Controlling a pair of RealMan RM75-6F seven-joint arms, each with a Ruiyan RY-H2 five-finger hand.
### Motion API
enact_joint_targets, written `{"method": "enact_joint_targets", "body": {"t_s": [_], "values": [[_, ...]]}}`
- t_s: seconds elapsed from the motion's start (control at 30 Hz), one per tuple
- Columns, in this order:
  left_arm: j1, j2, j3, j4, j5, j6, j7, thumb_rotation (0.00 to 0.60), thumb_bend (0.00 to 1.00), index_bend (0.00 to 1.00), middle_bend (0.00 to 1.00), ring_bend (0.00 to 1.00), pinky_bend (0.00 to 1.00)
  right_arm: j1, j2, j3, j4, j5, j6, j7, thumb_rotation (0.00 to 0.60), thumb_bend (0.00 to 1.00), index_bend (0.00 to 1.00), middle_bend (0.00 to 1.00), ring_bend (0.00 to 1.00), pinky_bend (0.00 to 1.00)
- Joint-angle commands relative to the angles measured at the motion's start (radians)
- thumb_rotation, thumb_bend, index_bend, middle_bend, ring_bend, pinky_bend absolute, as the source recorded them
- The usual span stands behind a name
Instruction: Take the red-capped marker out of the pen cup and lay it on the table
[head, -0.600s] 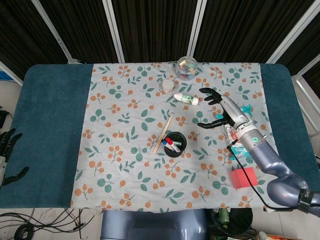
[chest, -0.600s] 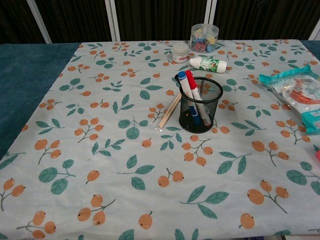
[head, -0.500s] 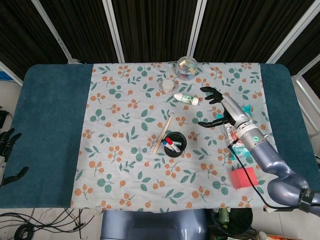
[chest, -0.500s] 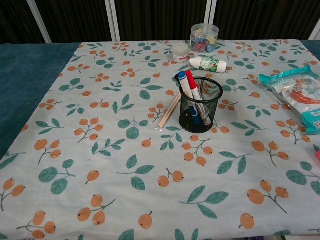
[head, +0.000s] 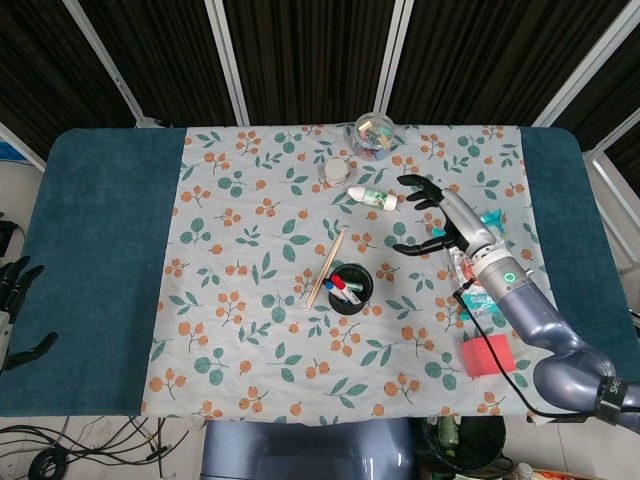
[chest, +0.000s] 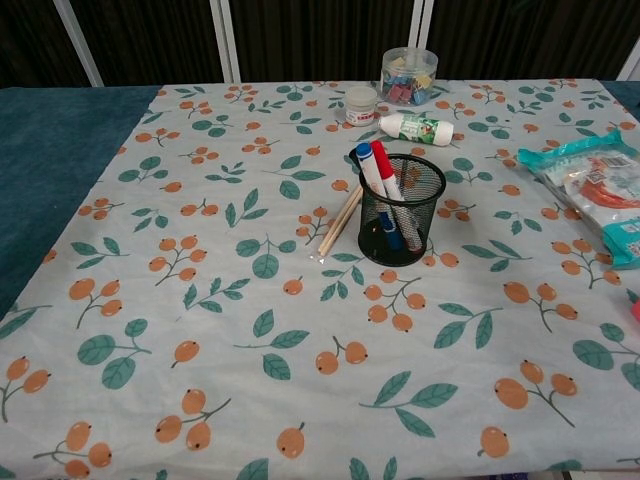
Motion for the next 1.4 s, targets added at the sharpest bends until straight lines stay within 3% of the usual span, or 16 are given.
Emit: {"method": "enact_joint_targets", "body": {"t_s": [0.03,0.43,0.67,1.0,1.13,1.4], "values": [[0.003,0.002,0.002,0.0,0.0,0.002,0.001,0.6,0.18,0.09,0.0,0.0,0.0,-0.004,0.007,-0.001,-0.008,-0.007,0.004,-0.01,0.6,0.09,0.17,0.17,0.22,0.24],[-0.001,-0.005,0.002,-0.02,0.008,0.003,0.029,0.6,0.18,0.09,0.0,0.0,0.0,-0.026,0.033,-0.014,-0.049,-0.055,0.022,-0.04,0.6,0.09,0.21,0.17,0.22,0.24],[0.002,-0.001,0.002,-0.02,-0.001,0.003,0.032,0.6,0.18,0.09,0.0,0.0,0.0,-0.009,0.017,-0.022,-0.032,-0.055,-0.004,-0.048,0.6,0.16,0.24,0.22,0.22,0.24],[0.004,0.002,-0.002,-0.018,-0.005,0.006,0.023,0.6,0.18,0.09,0.0,0.0,0.0,0.074,-0.093,-0.085,0.032,0.008,-0.026,-0.18,0.6,0.23,0.29,0.26,0.24,0.24],[0.002,0.001,-0.001,-0.018,-0.006,0.0,0.021,0.6,0.18,0.09,0.0,0.0,0.0,0.097,-0.137,-0.117,0.038,0.04,0.001,-0.253,0.6,0.29,0.3,0.3,0.31,0.24],[0.002,0.003,0.001,-0.021,-0.007,-0.004,0.018,0.6,0.18,0.09,0.0,0.0,0.0,0.122,-0.241,-0.164,0.025,0.099,0.103,-0.386,0.6,0.32,0.37,0.36,0.31,0.24]]}}
